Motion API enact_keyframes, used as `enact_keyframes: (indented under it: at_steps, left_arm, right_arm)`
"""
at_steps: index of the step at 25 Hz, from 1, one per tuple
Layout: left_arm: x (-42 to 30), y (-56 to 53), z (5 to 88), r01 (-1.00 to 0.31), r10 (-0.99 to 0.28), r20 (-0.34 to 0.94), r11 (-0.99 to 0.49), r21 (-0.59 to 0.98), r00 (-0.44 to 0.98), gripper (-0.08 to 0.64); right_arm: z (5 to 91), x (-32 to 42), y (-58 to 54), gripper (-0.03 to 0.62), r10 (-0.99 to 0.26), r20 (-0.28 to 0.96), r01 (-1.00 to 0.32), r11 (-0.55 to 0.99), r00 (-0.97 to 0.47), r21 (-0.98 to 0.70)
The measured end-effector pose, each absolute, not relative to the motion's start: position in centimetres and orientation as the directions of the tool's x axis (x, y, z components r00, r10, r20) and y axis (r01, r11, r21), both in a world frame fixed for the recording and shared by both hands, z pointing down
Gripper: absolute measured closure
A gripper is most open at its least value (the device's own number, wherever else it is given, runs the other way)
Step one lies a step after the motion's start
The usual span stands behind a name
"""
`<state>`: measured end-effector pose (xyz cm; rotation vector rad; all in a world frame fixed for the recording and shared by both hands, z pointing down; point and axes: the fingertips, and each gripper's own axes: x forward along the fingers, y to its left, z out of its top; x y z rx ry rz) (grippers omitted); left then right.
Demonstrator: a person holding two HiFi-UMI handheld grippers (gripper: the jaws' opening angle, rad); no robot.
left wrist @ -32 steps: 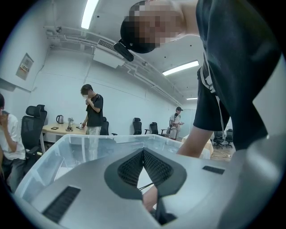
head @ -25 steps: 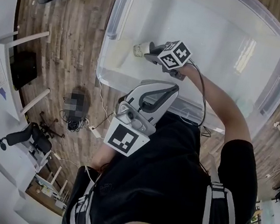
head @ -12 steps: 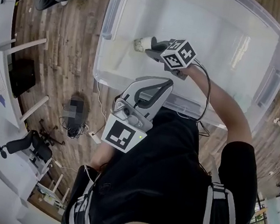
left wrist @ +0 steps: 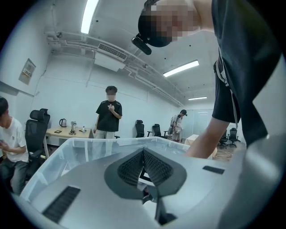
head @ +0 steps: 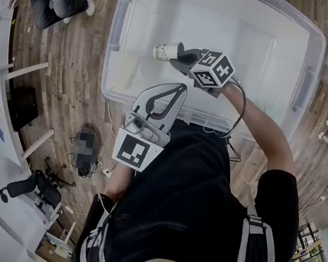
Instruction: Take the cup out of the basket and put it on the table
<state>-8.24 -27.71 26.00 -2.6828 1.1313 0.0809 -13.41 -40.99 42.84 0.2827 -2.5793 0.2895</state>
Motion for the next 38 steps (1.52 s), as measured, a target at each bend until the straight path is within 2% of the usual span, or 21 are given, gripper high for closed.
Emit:
enact_keyframes:
  at_steps: [12, 38]
  left_arm:
    - [-9.2, -28.6, 26.5, -0.764, -0.752, -0.137, -0.636, -0.105, 0.645, 0.541]
    - [-2.4, -25.4, 26.1, -0.668, -0.651, -0.148, -0.728, -0.155, 0.744, 0.541]
  right_arm:
    - [37.8, -10.7, -39.2, 0.572, -0.245, 0.453, -0.303, 0.951, -0.857, -0.059]
    - [27.6, -0.6, -29.8, 0.572, -0.454, 0.170, -0.455, 0.890, -0.875, 0.034]
